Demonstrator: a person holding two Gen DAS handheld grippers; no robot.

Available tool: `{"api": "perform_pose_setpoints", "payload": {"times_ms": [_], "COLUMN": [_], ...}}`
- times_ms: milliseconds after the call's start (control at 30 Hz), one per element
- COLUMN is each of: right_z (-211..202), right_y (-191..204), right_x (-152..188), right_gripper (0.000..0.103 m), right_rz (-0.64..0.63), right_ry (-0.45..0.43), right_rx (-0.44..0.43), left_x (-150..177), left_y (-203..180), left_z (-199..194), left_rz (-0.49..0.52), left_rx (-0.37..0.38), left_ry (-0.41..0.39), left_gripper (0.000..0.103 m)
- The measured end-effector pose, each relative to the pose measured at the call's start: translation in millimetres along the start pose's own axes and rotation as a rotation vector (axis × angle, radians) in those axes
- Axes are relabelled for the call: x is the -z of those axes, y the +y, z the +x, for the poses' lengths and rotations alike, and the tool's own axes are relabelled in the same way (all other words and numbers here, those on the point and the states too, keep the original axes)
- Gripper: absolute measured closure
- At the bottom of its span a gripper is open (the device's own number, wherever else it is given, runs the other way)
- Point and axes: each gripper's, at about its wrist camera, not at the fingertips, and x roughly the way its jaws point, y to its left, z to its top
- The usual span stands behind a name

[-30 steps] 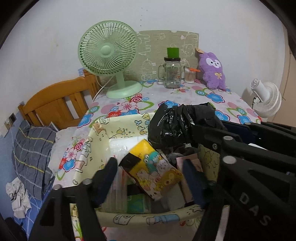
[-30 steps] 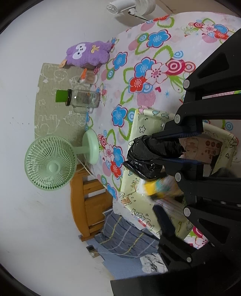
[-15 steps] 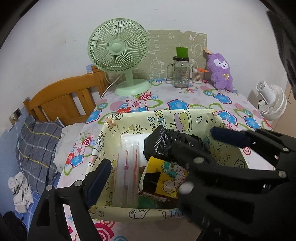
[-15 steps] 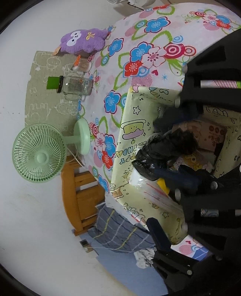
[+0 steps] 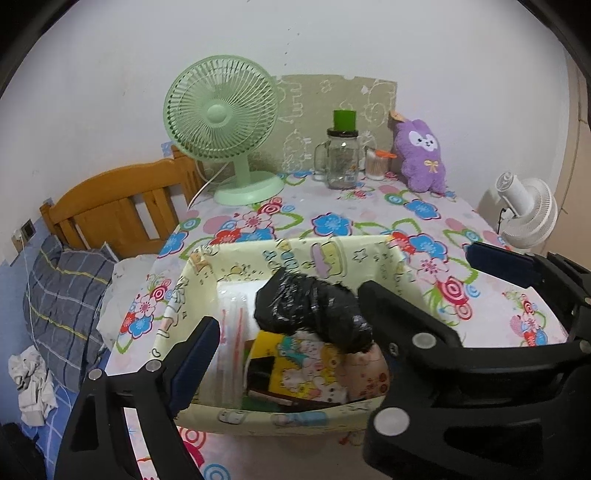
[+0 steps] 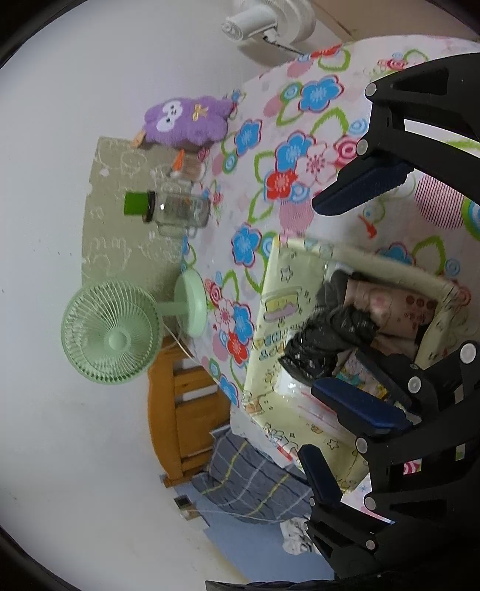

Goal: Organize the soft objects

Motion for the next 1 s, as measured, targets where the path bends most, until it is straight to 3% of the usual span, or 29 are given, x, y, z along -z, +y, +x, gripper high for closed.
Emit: {"api": "perform_pose_setpoints", "payload": {"times_ms": [200,667,1000], "right_z": [-24.3,-84.8,-119.3], "right_y": [-17.9,-65.3,-94.0], "right_x": [4.6,16.4,26.0], "right_gripper": [0.002,0.001,0.000], "right_rz": [0.036,0.128,0.169], "right_ry": [-0.038,-0.119,-0.158], "right_rx": [0.085,0.185,0.249], "left_x": [-3.2,-14.6,-16.4], "left_y": [-15.8,-50.9,-70.8], "left_z": [-12.7,-46.8,-70.6], "left_rz": [0.024,0.050,0.065], "left_rx": [0.016,0.037,0.028], "left_ry": [-0.028,-0.104,-0.159], "left_gripper": [0.011,0.001,0.000]}}
